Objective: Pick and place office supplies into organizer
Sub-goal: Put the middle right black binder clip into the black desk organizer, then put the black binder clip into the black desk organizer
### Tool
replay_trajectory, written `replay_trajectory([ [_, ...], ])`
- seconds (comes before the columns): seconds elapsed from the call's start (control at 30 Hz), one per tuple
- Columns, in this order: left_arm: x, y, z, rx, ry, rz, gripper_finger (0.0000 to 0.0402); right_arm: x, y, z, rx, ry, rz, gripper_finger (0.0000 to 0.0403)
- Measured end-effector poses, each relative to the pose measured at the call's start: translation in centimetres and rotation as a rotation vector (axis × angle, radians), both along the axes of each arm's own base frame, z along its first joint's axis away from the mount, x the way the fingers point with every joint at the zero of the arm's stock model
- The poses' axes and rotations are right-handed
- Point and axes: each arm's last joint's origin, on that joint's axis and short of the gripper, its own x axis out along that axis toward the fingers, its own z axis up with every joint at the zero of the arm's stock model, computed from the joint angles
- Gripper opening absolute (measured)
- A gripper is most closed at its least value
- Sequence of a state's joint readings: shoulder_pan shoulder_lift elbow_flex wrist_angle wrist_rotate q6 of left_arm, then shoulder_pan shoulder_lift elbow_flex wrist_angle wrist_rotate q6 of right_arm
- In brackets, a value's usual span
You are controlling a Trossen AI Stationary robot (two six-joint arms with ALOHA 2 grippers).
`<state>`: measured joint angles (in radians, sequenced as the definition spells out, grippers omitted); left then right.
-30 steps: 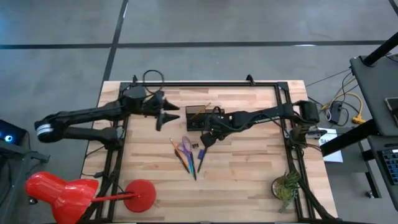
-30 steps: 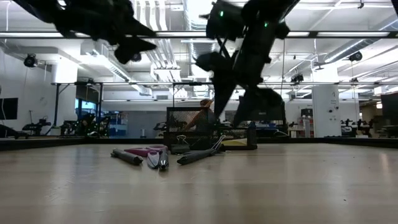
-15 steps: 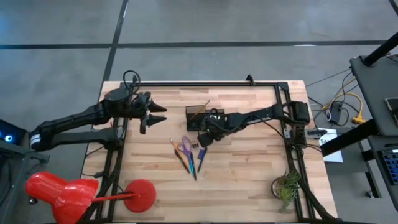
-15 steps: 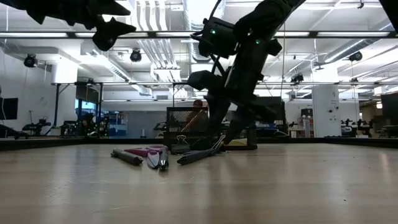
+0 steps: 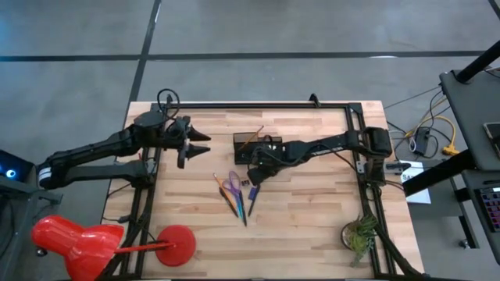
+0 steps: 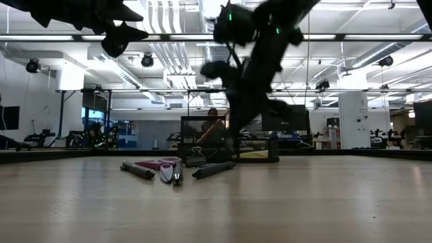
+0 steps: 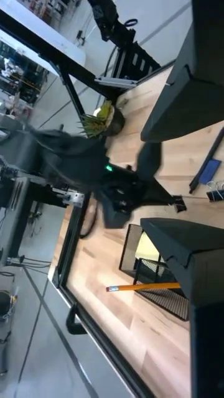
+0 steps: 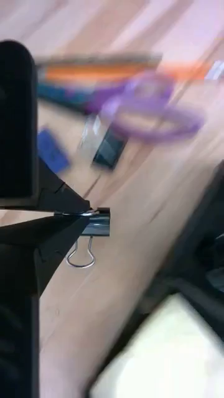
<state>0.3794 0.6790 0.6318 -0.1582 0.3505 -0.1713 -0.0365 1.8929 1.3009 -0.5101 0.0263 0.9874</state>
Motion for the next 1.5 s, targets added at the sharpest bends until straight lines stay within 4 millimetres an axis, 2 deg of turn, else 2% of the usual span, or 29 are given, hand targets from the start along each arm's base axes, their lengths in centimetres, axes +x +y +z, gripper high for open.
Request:
replay_trajectory([
  [0.13, -0.2, 0.0, -0.6, 0.027, 0.066, -0.003, 0.0196, 0.3, -0.3, 3.9, -0.107, -0.092, -0.062, 0.0008],
  [0.23, -0.3, -0.1, -1.8, 0.037, 0.173, -0.005, 0.0196, 0.4, -1.3, 5.0, -0.139, -0.125, -0.108, 0.0008],
  [0.43, -0.2, 0.2, -4.7, 0.012, 0.275, 0.053, 0.0196, 1.3, -3.1, 3.2, -0.123, -0.111, -0.165, 0.0008],
  [0.6, -0.2, 0.3, -5.2, 0.003, 0.283, 0.092, 0.0196, 2.2, -3.8, 2.0, -0.138, -0.119, -0.219, 0.0021],
  [0.77, -0.1, 0.3, -5.3, -0.002, 0.287, 0.082, 0.0201, 2.7, -4.5, 1.1, -0.142, -0.100, -0.227, 0.0087],
  [0.87, 0.4, 0.0, -6.4, -0.049, 0.313, -0.040, 0.0205, 2.8, -4.4, 1.8, -0.198, -0.106, -0.164, 0.0133],
  [1.0, 2.1, -0.8, -8.4, -0.057, 0.334, -0.204, 0.0197, 2.3, -2.7, 4.3, -0.338, -0.090, 0.102, 0.0182],
  [1.13, 4.2, -1.7, -10.1, 0.089, 0.383, -0.209, 0.0179, 0.7, 1.1, 5.4, -0.435, 0.048, 0.448, 0.0206],
  [1.23, 5.1, -1.9, -11.0, 0.111, 0.446, -0.184, 0.0172, 0.1, 4.5, 5.2, -0.480, 0.096, 0.690, 0.0210],
  [1.33, 5.6, -2.1, -11.2, 0.084, 0.462, -0.177, 0.0171, 0.5, 7.5, 4.4, -0.555, 0.075, 0.867, 0.0209],
  [1.4, 5.4, -2.3, -10.9, 0.064, 0.451, -0.176, 0.0171, 1.0, 8.6, 3.1, -0.599, 0.086, 0.896, 0.0208],
  [1.5, 4.9, -2.7, -10.2, 0.055, 0.426, -0.181, 0.0170, 2.3, 8.7, 1.0, -0.625, 0.076, 0.870, 0.0208],
])
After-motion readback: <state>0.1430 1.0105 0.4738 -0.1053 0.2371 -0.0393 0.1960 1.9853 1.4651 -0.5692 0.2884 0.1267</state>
